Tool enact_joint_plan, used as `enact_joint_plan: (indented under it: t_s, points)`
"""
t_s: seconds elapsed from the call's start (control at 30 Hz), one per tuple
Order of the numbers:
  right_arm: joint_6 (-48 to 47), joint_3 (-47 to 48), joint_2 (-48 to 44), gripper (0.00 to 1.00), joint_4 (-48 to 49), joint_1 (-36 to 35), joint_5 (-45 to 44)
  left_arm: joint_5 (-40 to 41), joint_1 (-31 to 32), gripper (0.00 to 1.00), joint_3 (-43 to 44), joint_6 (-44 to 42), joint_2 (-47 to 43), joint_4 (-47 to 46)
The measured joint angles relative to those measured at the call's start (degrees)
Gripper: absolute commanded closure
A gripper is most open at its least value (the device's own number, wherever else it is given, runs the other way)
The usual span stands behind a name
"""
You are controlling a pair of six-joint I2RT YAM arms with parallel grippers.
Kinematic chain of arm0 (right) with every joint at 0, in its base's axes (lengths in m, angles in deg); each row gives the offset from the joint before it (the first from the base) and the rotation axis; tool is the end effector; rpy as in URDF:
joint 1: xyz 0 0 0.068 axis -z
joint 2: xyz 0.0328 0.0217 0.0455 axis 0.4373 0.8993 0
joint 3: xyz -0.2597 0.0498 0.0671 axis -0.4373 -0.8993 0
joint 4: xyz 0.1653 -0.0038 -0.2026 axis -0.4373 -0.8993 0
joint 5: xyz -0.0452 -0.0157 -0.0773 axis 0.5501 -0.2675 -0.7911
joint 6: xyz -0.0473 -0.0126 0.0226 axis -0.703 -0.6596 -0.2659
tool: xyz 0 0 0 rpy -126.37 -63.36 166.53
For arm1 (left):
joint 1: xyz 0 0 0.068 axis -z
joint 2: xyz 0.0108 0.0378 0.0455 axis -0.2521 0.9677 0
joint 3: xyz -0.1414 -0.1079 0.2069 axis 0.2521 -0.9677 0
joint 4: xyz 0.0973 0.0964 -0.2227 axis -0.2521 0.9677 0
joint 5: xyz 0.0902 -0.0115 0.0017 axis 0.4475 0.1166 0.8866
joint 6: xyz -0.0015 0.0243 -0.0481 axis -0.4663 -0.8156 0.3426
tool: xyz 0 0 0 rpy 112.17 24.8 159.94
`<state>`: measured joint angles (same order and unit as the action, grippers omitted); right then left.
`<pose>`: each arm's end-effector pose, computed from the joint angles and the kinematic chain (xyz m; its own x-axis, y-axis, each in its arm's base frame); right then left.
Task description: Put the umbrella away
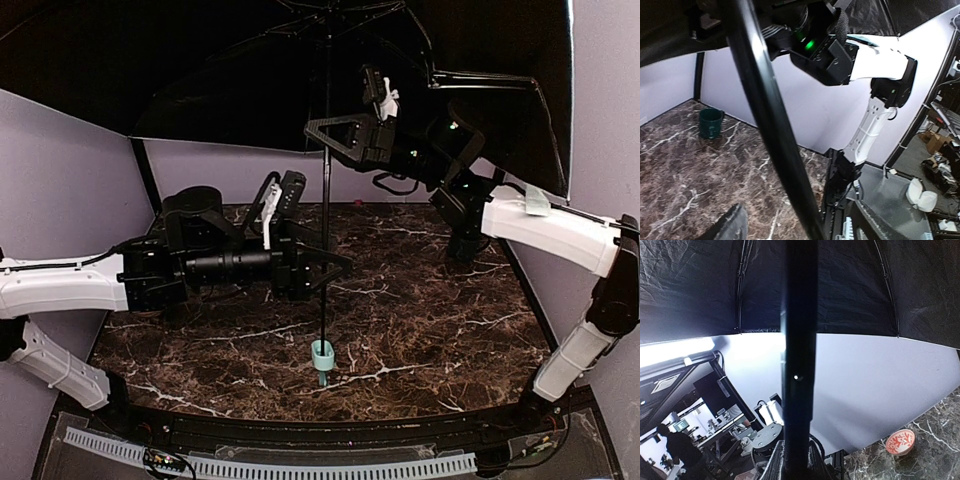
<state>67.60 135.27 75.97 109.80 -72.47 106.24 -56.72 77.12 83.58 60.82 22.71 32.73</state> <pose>0.2329 0.2805 0.4486 -0.5968 0.2525 -0.7616 -0.8019 -0.2225 0.5545 0.1347 -0.2785 0.3639 -0.2745 -0.0731 -0.9588 0.9351 0.2123 -0.2839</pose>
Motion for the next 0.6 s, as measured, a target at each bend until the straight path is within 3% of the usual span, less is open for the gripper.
enact_joint_plan:
  t_s: [0.13,0.17,0.23,0.3,0.47,0.6]
  points:
    - [0.63,0.5,1.75,1.0,4.48,-1.2,2.32,-2.86,0.0,0.91,0.0,1.36,2.14,-2.54]
    - [0.42,0.52,2.03,1.0,4.92,-1.38,2.6,-3.56,0.0,1.0,0.0,1.77,2.58,-2.82]
    - [-0.37,0.52,2.21,0.91,4.61,-1.44,3.34,-4.74,0.11,1.0,0.0,4.17,2.99,-2.84]
    - [-4.42,0.72,1.95,0.73,3.82,-1.64,2.73,-5.07,-0.33,1.0,-0.17,4.81,3.19,-2.86]
    - [-8.59,1.03,-0.66,0.47,-8.09,-2.62,-10.12,2.34,-0.24,1.0,0.46,2.95,3.23,1.31]
    - [-11.54,-0.55,-3.04,0.49,-13.7,-4.37,-23.17,12.46,0.28,1.0,5.9,0.94,4.92,11.65]
